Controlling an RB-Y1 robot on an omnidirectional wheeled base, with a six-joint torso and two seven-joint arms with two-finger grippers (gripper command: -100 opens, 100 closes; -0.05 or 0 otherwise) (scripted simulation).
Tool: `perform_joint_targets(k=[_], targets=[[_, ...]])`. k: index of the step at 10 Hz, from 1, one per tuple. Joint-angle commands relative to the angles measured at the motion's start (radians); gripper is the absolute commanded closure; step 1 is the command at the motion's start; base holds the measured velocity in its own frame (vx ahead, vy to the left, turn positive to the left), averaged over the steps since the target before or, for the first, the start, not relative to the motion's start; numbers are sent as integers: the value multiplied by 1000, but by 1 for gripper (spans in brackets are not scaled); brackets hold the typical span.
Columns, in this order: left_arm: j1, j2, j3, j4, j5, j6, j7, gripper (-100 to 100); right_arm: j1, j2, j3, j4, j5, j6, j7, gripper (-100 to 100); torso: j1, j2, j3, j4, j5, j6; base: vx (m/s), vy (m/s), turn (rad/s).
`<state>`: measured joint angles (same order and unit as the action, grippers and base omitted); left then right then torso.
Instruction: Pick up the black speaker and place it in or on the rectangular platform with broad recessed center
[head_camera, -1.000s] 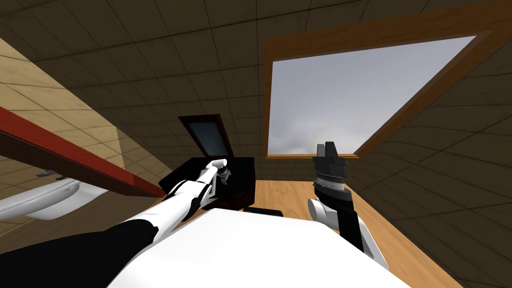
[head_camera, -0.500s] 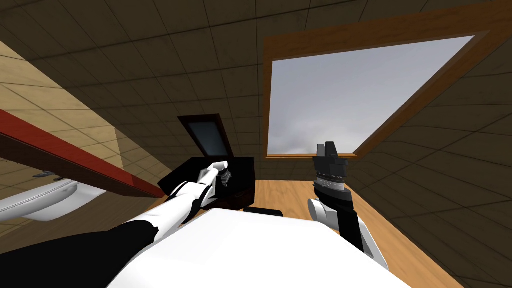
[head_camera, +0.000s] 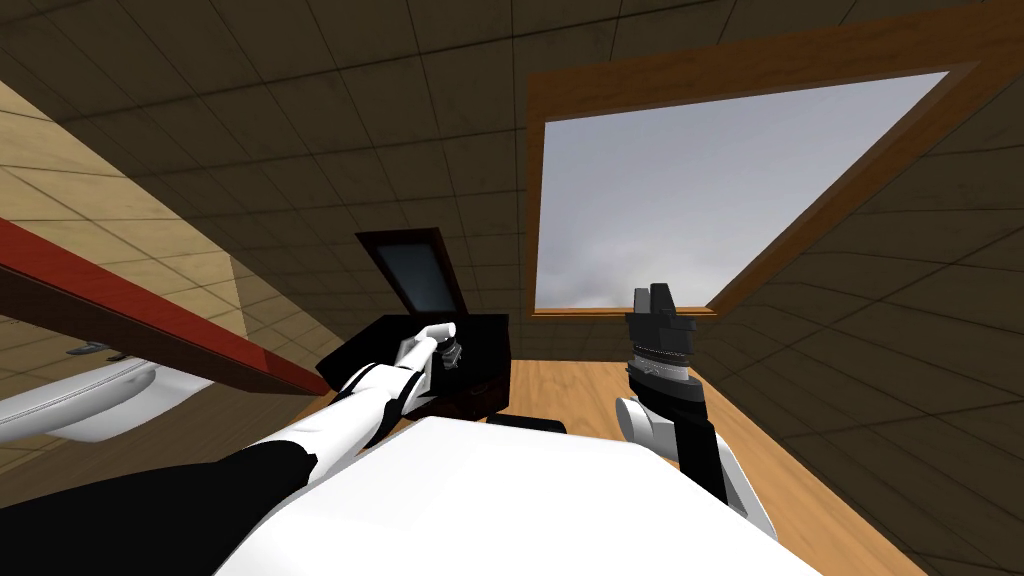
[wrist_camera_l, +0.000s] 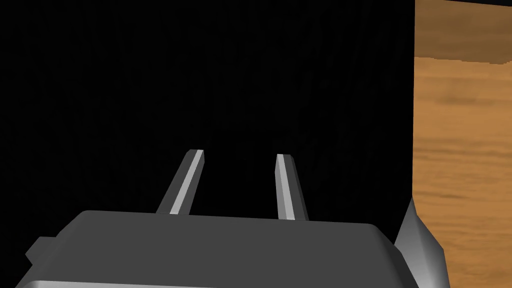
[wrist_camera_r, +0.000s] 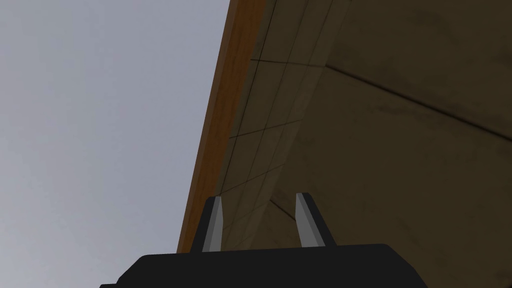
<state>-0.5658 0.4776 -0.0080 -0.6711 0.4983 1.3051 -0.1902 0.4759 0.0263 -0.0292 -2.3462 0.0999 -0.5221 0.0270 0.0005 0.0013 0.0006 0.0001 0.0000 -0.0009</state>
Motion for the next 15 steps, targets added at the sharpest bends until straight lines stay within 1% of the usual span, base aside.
perform_joint_targets(k=[1, 2, 3, 4, 5, 6, 7, 8, 9, 10, 11, 12, 14, 15], targets=[[0, 0, 0, 0, 0, 0, 0, 100, 0, 0, 0, 0, 0, 0, 0, 0, 0, 0, 0, 0, 0, 0, 0, 0, 0], [0, 0, 0, 0, 0, 0, 0, 0, 0, 0, 0, 0, 0, 0, 0, 0, 0, 0, 0, 0, 0, 0, 0, 0, 0], [-10, 18, 1, -18, 9, 30, -3, 100, 0, 0, 0, 0, 0, 0, 0, 0, 0, 0, 0, 0, 0, 0, 10, 1, 16], [-16, 24, 1, -25, 13, 43, -3, 100, 0, 0, 0, 0, 0, 0, 0, 0, 0, -1, 0, 1, -1, 0, 4, -7, 20], [-12, 19, 1, -20, 10, 32, -2, 100, 0, 0, 0, 0, 0, 0, 0, 0, 0, 0, 0, 0, -1, 0, 0, 0, 0], [-13, 20, 1, -20, 11, 35, -3, 0, 0, 0, 0, 0, 0, 0, 0, 0, 0, 0, 0, 0, 0, 0, 0, 0, 0], [-41, 14, 11, -31, 16, 51, 13, 100, 0, 0, 0, 0, 0, 0, 0, 0, 0, 0, 0, 0, 0, 0, -30, 16, 91], [-62, 10, 19, -41, 21, 66, 25, 100, 0, 0, 0, 0, 0, 0, 0, 0, 0, 1, 1, 1, 0, 0, -63, 26, 99], [-62, 10, 19, -14, 21, 66, 25, 100, 0, 0, 0, 0, 0, 0, 0, 0, 1, 3, 3, 2, 0, 0, -47, 22, 15], [-62, 10, 19, -38, 21, 66, 25, 100, 0, 0, 0, 0, 0, 0, 0, 0, 1, 4, 3, 2, 0, -1, -21, 12, 2], [-74, 8, 24, -46, 23, 74, 31, 100, 0, 0, 0, 0, 0, 0, 0, 0, 1, 4, 3, 2, 0, -1, -17, 11, 36], [-100, 5, 32, -58, 30, 94, 43, 100, 0, 0, 0, 0, 0, 0, 0, 0, 0, 3, 3, 3, -1, -1, -36, 28, 102], [-125, 4, 40, -71, 37, 114, 54, 100, 0, 0, 0, 0, 0, 0, 0, 0, 1, 5, 4, 4, 0, -2, -45, 29, 62], [-149, 5, 48, -84, 44, 135, 63, 100, 0, 0, 0, 0, 0, 0, 0, 0, 1, 6, 5, 4, 0, -2, -53, 33, 97]])
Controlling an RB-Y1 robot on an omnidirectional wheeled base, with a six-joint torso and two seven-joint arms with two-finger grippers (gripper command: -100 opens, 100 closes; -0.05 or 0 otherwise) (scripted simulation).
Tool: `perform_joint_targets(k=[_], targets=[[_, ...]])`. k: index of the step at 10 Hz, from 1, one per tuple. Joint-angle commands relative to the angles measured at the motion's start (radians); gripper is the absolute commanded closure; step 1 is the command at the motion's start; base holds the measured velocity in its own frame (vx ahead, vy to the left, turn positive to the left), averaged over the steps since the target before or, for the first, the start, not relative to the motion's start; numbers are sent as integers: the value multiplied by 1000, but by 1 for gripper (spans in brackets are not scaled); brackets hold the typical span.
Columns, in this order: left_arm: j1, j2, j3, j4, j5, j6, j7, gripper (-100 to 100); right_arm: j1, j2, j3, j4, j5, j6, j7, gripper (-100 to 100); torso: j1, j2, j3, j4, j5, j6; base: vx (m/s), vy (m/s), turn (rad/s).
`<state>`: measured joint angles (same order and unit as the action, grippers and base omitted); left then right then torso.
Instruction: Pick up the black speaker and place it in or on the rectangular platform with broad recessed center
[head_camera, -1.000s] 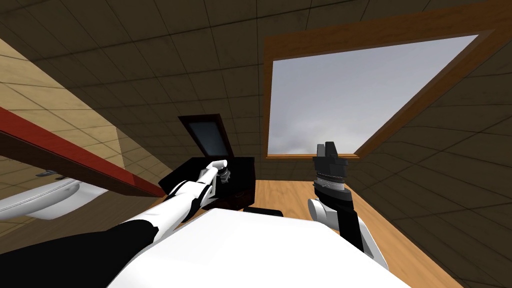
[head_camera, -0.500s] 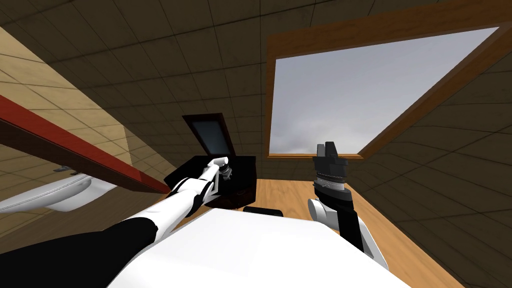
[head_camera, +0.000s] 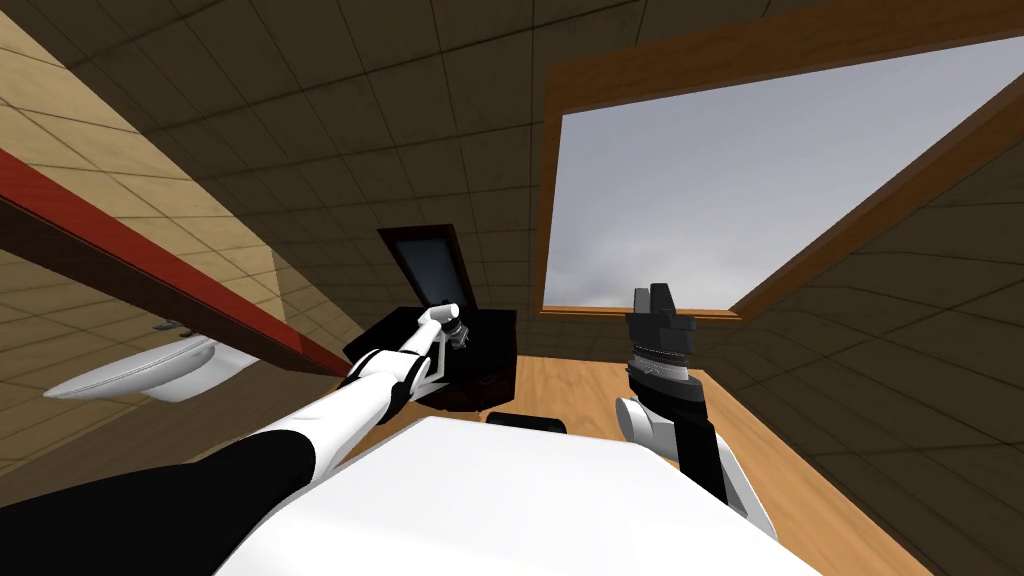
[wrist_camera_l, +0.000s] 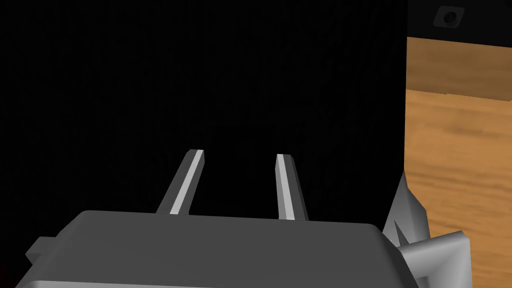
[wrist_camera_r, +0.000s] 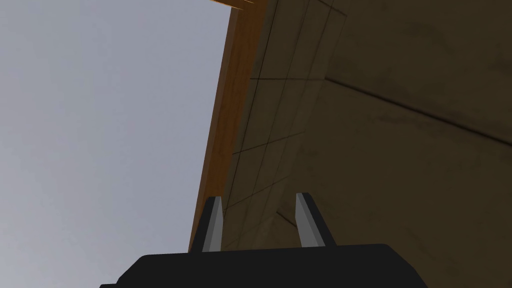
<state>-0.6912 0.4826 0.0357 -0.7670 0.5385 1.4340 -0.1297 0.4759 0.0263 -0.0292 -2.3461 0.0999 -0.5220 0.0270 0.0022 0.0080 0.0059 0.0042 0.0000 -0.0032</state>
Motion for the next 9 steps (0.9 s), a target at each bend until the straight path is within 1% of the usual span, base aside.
perform_joint_targets(k=[1, 2, 4, 5, 6, 7, 8, 9], targets=[[-34, 1, 7, 5, 7, 16, 7, 100, 0, 0, 0, 0, 0, 0, 0, 0, 0, 0, 0, 0, 0, 0, -42, 40, 71], [-54, 4, 13, -7, 14, 35, 13, 100, 0, 0, 0, 0, 0, 0, 0, 0, 0, 0, 0, 0, 0, 0, -34, 36, 81], [-78, 12, 18, -23, 24, 62, 17, 100, 0, 0, 0, 0, 0, 0, 0, 0, 0, -1, 0, 0, 0, 1, -28, 26, 73], [-92, 28, 18, -38, 34, 88, 14, 100, 0, 0, 0, 0, 0, 0, 0, 0, -1, -1, 0, 0, -1, 1, -19, 35, 80], [-95, 43, 15, -48, 42, 106, 8, 100, 0, 0, 0, 0, 0, 0, 0, 0, 0, -1, -1, 0, -1, 1, -3, 52, 46], [-95, 63, 10, -58, 50, 127, -2, 100, 0, 0, 0, 0, 0, 0, 0, 0, 1, -2, -2, -1, -1, 1, 14, 63, 16], [-93, 75, 6, -63, 55, 139, -8, 100, 0, 0, 0, 0, 0, 0, 0, 0, 2, -4, -3, -2, -1, 0, 19, 52, 10], [-89, 100, -2, -73, 65, 164, -20, 100, 0, 0, 0, 0, 0, 0, 0, 0, 1, -5, -4, -3, -1, 1, 29, 50, -5]])
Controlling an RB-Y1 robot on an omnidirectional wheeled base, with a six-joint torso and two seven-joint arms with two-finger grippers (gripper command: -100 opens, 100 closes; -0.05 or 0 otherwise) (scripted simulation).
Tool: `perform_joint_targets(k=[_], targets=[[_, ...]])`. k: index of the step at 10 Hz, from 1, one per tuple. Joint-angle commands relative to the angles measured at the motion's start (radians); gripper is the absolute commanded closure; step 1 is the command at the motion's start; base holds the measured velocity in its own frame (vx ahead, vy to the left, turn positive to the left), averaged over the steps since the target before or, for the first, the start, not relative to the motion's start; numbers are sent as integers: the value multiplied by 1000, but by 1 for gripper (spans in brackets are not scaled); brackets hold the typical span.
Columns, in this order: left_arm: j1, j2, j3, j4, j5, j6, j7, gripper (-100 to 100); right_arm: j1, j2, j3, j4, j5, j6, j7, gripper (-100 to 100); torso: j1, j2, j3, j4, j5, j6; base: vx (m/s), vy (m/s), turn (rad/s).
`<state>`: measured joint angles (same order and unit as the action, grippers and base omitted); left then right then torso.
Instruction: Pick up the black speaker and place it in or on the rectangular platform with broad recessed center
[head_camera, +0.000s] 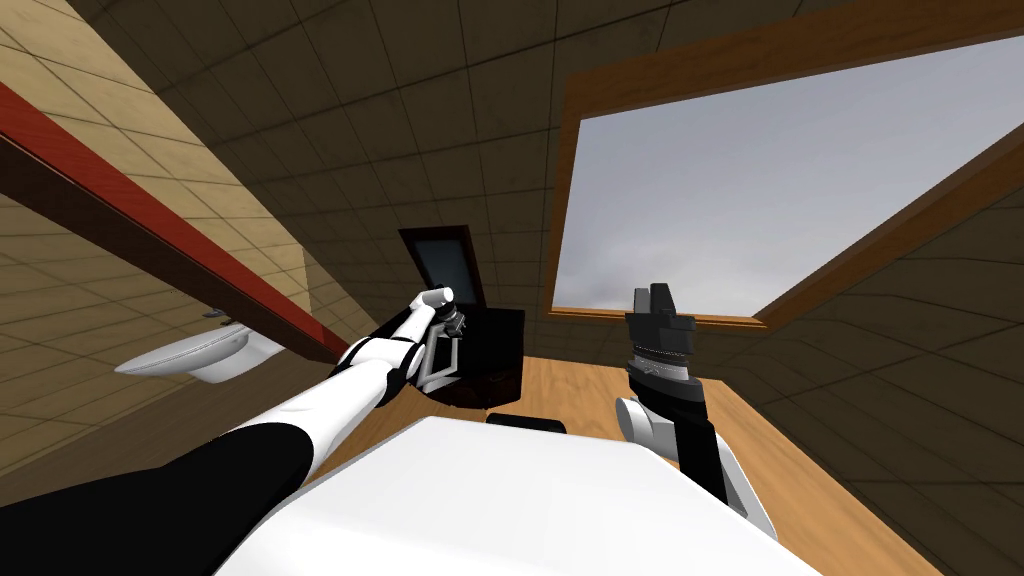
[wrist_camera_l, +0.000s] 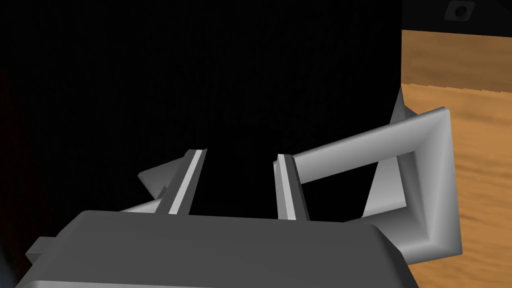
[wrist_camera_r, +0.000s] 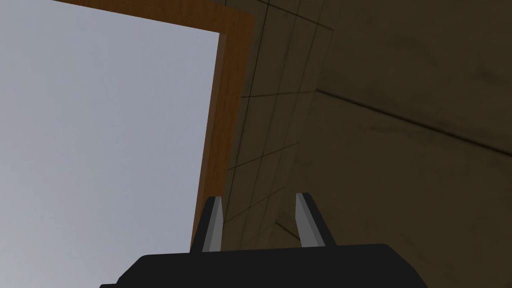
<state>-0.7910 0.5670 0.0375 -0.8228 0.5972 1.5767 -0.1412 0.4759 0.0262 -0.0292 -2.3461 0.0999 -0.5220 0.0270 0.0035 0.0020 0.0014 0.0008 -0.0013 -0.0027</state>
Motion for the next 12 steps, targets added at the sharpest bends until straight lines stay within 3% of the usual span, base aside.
perform_joint_targets(k=[1, 3, 8, 11, 12], targets=[[14, 30, -8, -23, 12, 35, -16, 100, 0, 0, 0, 0, 0, 0, 0, 0, 0, 0, 0, 0, 0, 0, 37, 57, -8], [18, 44, -13, -28, 17, 48, -23, 100, 0, 0, 0, 0, 0, 0, 0, 0, 0, -2, -1, -1, 0, 1, 26, 46, -3], [54, 145, -51, -61, 53, 137, -75, 100, 0, 0, 0, 0, 0, 0, 0, 0, -2, -2, -2, -1, -1, 2, 29, 51, -27], [47, 151, -57, -47, 53, 138, -83, 100, 0, 0, 0, 0, 0, 0, 0, 0, -3, -1, -1, -1, -1, 3, 16, 32, -11], [49, 152, -57, -49, 53, 141, -83, -100, 0, 0, 0, 0, 0, 0, 0, 0, -6, 0, 0, 0, -1, 3, 0, 0, 0]])
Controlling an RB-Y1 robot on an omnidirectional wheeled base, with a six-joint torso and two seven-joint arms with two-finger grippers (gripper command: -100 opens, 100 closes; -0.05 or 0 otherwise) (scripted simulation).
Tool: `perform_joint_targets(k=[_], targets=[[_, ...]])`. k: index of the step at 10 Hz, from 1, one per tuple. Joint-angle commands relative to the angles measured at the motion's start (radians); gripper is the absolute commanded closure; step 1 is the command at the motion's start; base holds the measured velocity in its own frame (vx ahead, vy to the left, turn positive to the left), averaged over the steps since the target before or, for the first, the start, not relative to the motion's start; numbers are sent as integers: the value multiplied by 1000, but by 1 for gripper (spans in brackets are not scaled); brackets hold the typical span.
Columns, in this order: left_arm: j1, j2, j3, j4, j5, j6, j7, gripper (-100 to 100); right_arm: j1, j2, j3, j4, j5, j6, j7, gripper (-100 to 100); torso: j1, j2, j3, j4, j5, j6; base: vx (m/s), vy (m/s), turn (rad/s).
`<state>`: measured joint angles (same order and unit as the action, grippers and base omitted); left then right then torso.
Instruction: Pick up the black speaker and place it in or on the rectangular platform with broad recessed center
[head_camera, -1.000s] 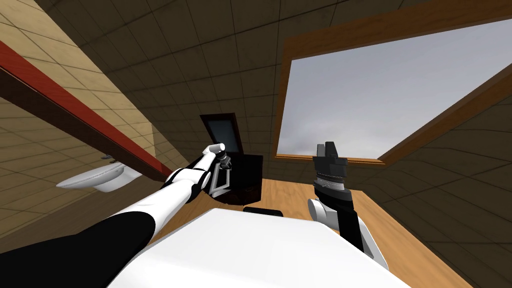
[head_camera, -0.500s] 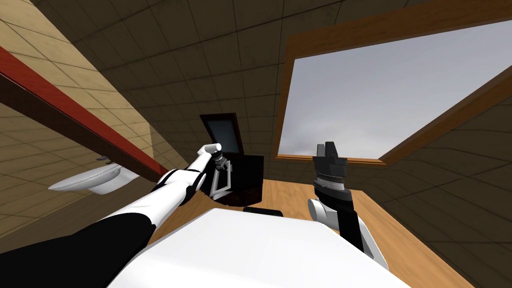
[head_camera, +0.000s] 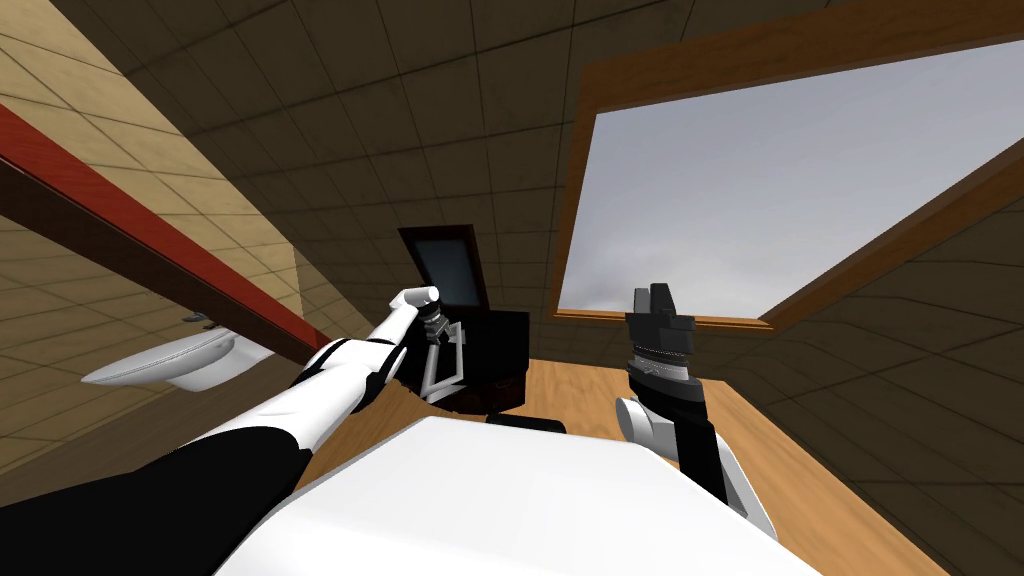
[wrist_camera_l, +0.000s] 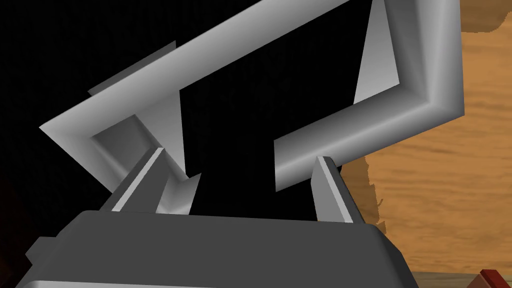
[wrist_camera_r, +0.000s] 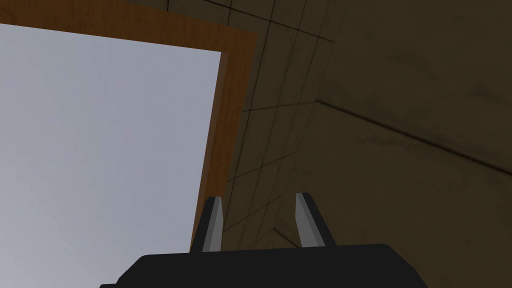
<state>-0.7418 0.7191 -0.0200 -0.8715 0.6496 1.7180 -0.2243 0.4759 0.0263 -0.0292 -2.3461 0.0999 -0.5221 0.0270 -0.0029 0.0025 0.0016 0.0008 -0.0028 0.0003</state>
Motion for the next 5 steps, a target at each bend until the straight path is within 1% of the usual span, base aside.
perform_joint_targets(k=[1, 4, 5], targets=[[0, 0, 0, 0, 0, 0, 0, -100, 0, 0, 0, 0, 0, 0, 0, 0, 0, 0, 0, 0, 0, 0, 0, 0, 0], [0, 0, 0, 0, 0, 0, 0, -100, 0, 0, 0, 0, 0, 0, 0, 0, 0, 0, 0, 0, 0, 0, 0, 0, 0], [0, 0, 0, 0, 0, 0, 0, 0, 0, 0, 0, 0, 0, 0, 0, 0, 0, 0, 0, 0, 0, 0, 0, 0, 0]])
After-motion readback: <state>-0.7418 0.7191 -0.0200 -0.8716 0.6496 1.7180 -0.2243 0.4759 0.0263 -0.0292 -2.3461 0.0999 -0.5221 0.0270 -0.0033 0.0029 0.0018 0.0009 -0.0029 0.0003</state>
